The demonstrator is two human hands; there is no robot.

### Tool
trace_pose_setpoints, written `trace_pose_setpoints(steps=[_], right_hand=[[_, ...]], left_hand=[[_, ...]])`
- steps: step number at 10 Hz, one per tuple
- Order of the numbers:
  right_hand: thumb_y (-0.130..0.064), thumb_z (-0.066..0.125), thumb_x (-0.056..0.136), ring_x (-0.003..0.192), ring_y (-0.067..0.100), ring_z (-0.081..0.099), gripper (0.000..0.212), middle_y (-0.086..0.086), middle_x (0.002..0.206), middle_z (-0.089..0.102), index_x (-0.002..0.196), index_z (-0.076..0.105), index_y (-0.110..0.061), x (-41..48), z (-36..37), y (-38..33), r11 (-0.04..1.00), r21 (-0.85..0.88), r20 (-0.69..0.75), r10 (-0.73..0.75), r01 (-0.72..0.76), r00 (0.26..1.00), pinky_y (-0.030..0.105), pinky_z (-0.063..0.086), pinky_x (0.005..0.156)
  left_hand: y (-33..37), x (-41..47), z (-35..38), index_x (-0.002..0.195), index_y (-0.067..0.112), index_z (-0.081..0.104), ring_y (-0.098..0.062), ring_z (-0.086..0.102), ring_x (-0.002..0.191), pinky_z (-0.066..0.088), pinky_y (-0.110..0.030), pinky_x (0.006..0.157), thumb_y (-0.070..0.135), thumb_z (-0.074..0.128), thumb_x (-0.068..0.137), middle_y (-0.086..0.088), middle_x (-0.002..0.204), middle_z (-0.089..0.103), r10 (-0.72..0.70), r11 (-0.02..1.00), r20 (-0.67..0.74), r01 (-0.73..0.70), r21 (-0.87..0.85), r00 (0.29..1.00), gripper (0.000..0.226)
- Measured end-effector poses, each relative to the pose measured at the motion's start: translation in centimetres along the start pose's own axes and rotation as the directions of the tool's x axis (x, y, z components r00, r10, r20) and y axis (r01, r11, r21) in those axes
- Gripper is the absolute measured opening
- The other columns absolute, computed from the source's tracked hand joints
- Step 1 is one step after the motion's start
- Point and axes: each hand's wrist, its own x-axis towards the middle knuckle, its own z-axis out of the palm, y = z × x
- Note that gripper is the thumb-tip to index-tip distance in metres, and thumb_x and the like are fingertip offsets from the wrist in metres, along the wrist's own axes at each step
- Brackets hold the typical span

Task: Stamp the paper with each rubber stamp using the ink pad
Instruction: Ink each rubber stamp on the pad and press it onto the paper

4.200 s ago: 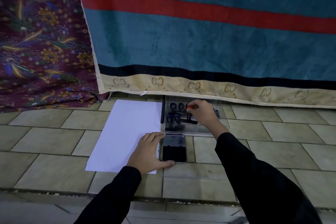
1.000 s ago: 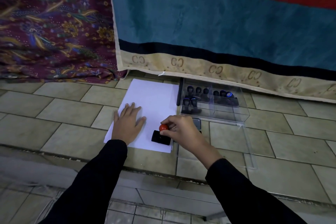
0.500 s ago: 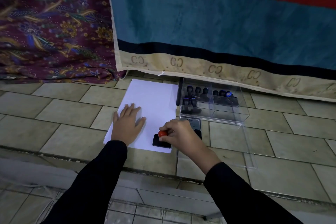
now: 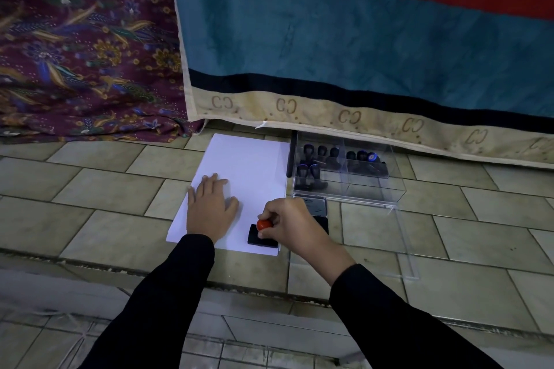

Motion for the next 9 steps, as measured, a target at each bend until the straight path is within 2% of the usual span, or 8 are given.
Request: trace_pose_setpoints(steps=[1, 2, 4, 5, 6, 7, 8, 9], right_hand=[[-0.013, 0.082, 0.069, 0.075, 0.009, 0.056, 0.026, 0.003, 0.086, 0.068, 0.093, 0.071, -0.009, 0.1, -0.2, 0.0, 1.000, 0.013, -0.009, 0.021, -0.021, 1.000, 0.023, 0.052, 0.073], [-0.013, 0.082, 0.068, 0.073, 0.008, 0.055, 0.026, 0.000, 0.083, 0.065, 0.091, 0.071, -0.010, 0.0, -0.2, 0.0, 1.000, 0.010, -0.015, 0.013, -0.013, 1.000, 0.016, 0.047, 0.067], [-0.017, 0.079, 0.072, 0.078, 0.007, 0.055, 0.030, 0.006, 0.096, 0.071, 0.100, 0.071, -0.012, 0.0, -0.1, 0.3, 0.999, -0.033, -0.008, 0.006, -0.006, 1.000, 0.023, 0.053, 0.079], [-0.018, 0.076, 0.076, 0.065, -0.008, 0.058, 0.028, -0.007, 0.085, 0.068, 0.103, 0.070, -0.016, 0.2, -3.5, 1.1, 0.986, 0.135, -0.207, 0.123, -0.096, 0.971, 0.003, 0.048, 0.068], [-0.020, 0.071, 0.080, 0.088, 0.011, 0.065, 0.037, -0.004, 0.099, 0.066, 0.114, 0.058, -0.016, 0.4, -9.5, 3.4, 0.950, 0.282, -0.423, 0.249, -0.135, 0.871, 0.023, 0.054, 0.079], [-0.015, 0.071, 0.080, 0.092, 0.020, 0.067, 0.034, 0.006, 0.101, 0.067, 0.111, 0.058, -0.010, 0.6, -13.6, 6.1, 0.927, 0.347, -0.528, 0.321, -0.145, 0.786, 0.030, 0.055, 0.080], [-0.013, 0.070, 0.082, 0.091, 0.025, 0.067, 0.029, 0.014, 0.102, 0.069, 0.109, 0.061, -0.006, 0.6, -16.5, 9.9, 0.937, 0.262, -0.613, 0.348, -0.233, 0.710, 0.036, 0.055, 0.086], [-0.015, 0.068, 0.083, 0.071, 0.012, 0.061, 0.023, 0.010, 0.099, 0.070, 0.104, 0.064, -0.010, 0.8, -16.9, 12.1, 0.929, 0.143, -0.613, 0.354, -0.342, 0.706, 0.022, 0.045, 0.069]], left_hand=[[0.0, -0.1, 0.0, 0.140, 0.016, 0.041, -0.024, 0.014, 0.148, 0.004, -0.048, 0.120, 0.031, 0.046, 0.094, -0.007, 0.158, 0.027, 0.003, 1.000, -0.008, -0.003, -0.002, 1.000, 0.049], [0.1, -0.1, 0.0, 0.141, 0.016, 0.040, -0.023, 0.014, 0.148, 0.004, -0.048, 0.121, 0.031, 0.046, 0.094, -0.006, 0.158, 0.026, 0.000, 1.000, -0.007, 0.000, -0.009, 1.000, 0.049], [0.3, -0.2, -0.2, 0.139, 0.017, 0.042, -0.023, 0.017, 0.147, 0.007, -0.047, 0.120, 0.031, 0.047, 0.093, -0.005, 0.157, 0.029, -0.007, 1.000, -0.024, 0.007, 0.021, 1.000, 0.048], [0.4, -0.2, -0.2, 0.138, 0.016, 0.043, -0.023, 0.018, 0.147, 0.008, -0.046, 0.119, 0.031, 0.048, 0.093, -0.005, 0.156, 0.030, -0.010, 1.000, -0.031, 0.010, 0.014, 0.999, 0.047], [0.3, -0.2, -0.2, 0.137, 0.016, 0.044, -0.022, 0.018, 0.147, 0.008, -0.047, 0.119, 0.032, 0.048, 0.093, -0.004, 0.155, 0.031, -0.011, 1.000, -0.030, 0.012, 0.016, 0.999, 0.047], [0.2, -0.2, -0.1, 0.137, 0.017, 0.044, -0.022, 0.019, 0.147, 0.009, -0.046, 0.119, 0.032, 0.049, 0.093, -0.004, 0.155, 0.032, -0.014, 1.000, -0.032, 0.014, 0.011, 0.999, 0.047], [0.2, -0.1, 0.0, 0.136, 0.017, 0.045, -0.022, 0.020, 0.146, 0.009, -0.047, 0.119, 0.031, 0.049, 0.092, -0.004, 0.154, 0.033, -0.011, 1.000, -0.036, 0.011, 0.003, 0.999, 0.046], [0.2, -0.1, 0.0, 0.135, 0.017, 0.045, -0.023, 0.022, 0.146, 0.009, -0.047, 0.119, 0.031, 0.050, 0.092, -0.004, 0.154, 0.035, -0.011, 1.000, -0.047, 0.011, 0.008, 0.999, 0.046]])
